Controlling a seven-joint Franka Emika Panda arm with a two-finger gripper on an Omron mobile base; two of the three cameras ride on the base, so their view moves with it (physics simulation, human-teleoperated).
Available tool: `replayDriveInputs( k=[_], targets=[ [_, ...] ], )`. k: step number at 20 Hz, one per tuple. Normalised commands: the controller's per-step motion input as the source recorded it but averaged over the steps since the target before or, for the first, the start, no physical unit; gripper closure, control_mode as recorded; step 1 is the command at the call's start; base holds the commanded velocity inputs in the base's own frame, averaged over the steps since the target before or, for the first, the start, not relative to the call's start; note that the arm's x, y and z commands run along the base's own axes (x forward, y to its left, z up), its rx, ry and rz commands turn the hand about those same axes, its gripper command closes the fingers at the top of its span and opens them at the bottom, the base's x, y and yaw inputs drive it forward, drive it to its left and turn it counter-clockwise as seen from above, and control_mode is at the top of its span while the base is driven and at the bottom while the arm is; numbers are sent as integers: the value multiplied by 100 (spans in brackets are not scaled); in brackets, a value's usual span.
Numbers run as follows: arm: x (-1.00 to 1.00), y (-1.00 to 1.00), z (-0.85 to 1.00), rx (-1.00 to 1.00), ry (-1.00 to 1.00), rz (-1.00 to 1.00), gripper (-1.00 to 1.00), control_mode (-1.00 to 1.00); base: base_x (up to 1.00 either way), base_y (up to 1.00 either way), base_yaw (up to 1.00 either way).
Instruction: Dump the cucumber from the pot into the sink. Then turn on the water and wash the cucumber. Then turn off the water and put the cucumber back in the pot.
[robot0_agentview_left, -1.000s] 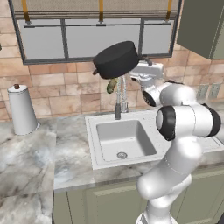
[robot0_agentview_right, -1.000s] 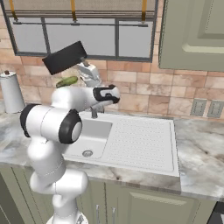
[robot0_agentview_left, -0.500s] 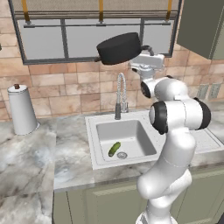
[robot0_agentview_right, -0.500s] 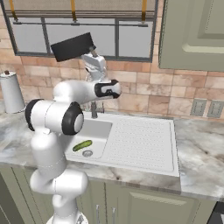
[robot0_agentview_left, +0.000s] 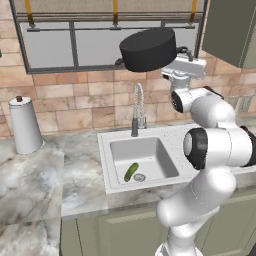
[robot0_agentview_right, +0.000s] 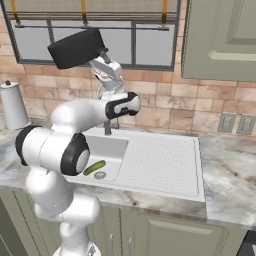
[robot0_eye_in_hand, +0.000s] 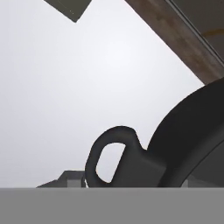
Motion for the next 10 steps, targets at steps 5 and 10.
replayDriveInputs(
  k=[5,10],
  targets=[
    [-100,19,35,-3,0,5,100,-100,0,0,0],
    [-100,54,6,-20,0,0,100,-100,0,0,0]
  ],
)
